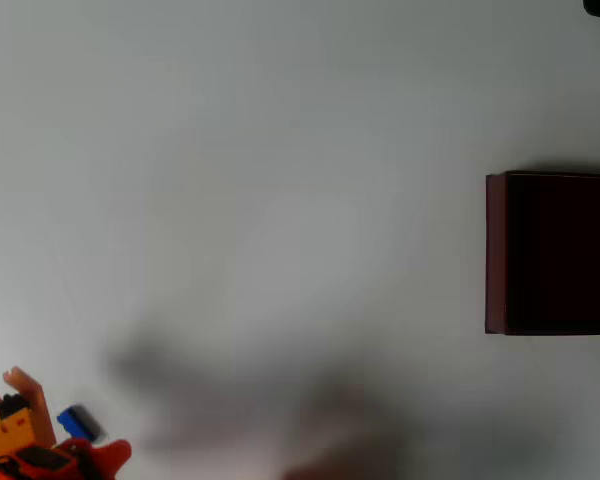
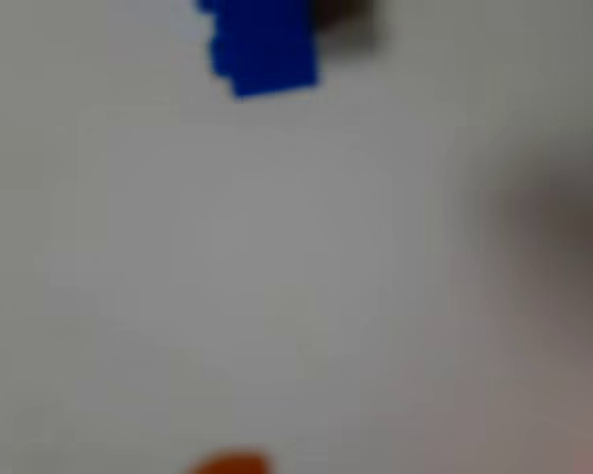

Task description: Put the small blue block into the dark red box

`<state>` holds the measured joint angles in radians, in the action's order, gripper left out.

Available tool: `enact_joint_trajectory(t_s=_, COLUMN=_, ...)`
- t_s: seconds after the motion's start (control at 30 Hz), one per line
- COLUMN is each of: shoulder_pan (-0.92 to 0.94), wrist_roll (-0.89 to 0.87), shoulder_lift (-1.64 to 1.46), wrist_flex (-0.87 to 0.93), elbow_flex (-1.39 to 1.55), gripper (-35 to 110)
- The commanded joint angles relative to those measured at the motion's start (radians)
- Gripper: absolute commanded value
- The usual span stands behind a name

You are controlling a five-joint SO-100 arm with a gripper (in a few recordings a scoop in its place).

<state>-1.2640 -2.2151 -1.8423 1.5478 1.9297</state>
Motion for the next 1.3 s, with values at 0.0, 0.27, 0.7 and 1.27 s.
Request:
enact_joint_trajectory(t_s=0.0, shoulder_pan=-0.015, wrist_roll=-0.035, shoulder_lift=0.032, wrist_flex=-0.009, elbow_flex=-0.089, gripper=25)
enact_joint_trajectory(t_s=0.27, shoulder_pan=-0.021, wrist_roll=-0.029, shoulder_lift=0.140, wrist_flex=-0.091, elbow_flex=-0.114, gripper=25)
enact_joint_trajectory(t_s=0.7, shoulder_pan=-0.025, wrist_roll=0.014, shoulder_lift=0.153, wrist_flex=-0.268, elbow_flex=0.014, gripper=25)
enact_joint_trajectory(t_s=1.27, shoulder_pan=-0.034, wrist_roll=0.011, shoulder_lift=0.066, wrist_flex=-0.476, elbow_flex=0.233, gripper=25)
